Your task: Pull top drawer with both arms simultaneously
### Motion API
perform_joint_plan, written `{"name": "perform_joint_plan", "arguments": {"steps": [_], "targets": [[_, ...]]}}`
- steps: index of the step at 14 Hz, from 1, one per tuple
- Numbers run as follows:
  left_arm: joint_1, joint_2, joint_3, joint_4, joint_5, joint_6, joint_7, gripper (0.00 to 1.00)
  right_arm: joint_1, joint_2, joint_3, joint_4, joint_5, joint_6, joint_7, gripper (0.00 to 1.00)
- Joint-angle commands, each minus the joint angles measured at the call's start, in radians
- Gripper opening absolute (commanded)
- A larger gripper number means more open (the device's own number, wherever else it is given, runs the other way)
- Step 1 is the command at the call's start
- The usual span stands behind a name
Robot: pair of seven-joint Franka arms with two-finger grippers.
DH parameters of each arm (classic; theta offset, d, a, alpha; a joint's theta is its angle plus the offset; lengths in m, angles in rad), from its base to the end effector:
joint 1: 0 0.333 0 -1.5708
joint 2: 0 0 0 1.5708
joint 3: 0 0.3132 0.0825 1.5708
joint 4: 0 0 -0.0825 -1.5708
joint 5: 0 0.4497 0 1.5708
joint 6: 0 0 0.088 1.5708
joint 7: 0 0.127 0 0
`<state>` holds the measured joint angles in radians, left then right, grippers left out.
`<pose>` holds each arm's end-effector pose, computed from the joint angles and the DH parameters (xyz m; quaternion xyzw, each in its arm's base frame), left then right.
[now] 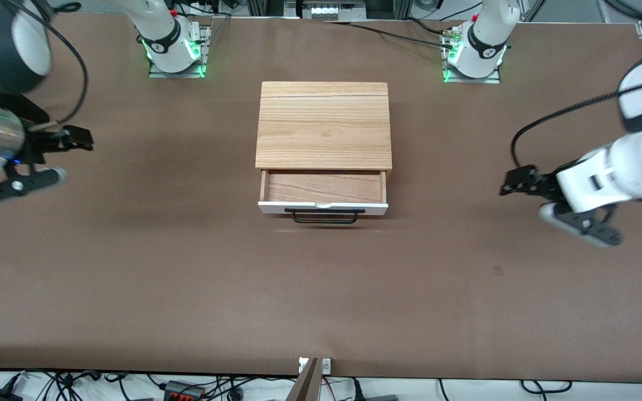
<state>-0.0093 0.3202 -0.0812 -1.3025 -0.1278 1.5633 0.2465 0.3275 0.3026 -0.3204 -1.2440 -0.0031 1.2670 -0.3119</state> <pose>0.7068 -0.0724 0.5335 0.9830 -0.1641 -0.0229 0.0787 0.6653 0.0350 0.5631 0.9775 0.1575 -0.1376 0.0284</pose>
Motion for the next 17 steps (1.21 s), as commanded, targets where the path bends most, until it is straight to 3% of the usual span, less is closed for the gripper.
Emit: {"name": "perform_joint_plan", "arguments": {"steps": [1,3,5,7,9,14,17], "targets": [[-0.006,-0.062,0.009,-0.021,0.057,-0.075,-0.030,1.00,-0.114,-0.121,0.107,-0.157,-0.008,0.075,0.060,1.00],[-0.004,-0.101,0.008,-0.067,0.057,-0.069,-0.100,1.00,-0.250,-0.216,0.258,-0.311,-0.012,0.199,0.166,1.00],[-0.017,-0.156,0.008,-0.138,0.059,-0.045,-0.192,1.00,-0.306,-0.305,0.317,-0.446,-0.015,0.302,0.272,1.00],[-0.015,-0.219,0.009,-0.245,0.059,0.007,-0.204,1.00,-0.329,-0.336,0.319,-0.489,-0.014,0.324,0.289,1.00],[-0.017,-0.297,0.024,-0.381,0.059,0.090,-0.205,1.00,-0.352,-0.353,0.319,-0.453,-0.012,0.325,0.287,1.00],[-0.073,-0.352,0.037,-0.449,0.060,0.100,-0.269,1.00,-0.354,-0.338,0.319,-0.423,-0.003,0.311,0.297,1.00],[-0.051,-0.359,0.020,-0.477,0.062,0.109,-0.306,1.00,-0.355,-0.335,0.317,-0.416,-0.003,0.311,0.295,1.00]]}}
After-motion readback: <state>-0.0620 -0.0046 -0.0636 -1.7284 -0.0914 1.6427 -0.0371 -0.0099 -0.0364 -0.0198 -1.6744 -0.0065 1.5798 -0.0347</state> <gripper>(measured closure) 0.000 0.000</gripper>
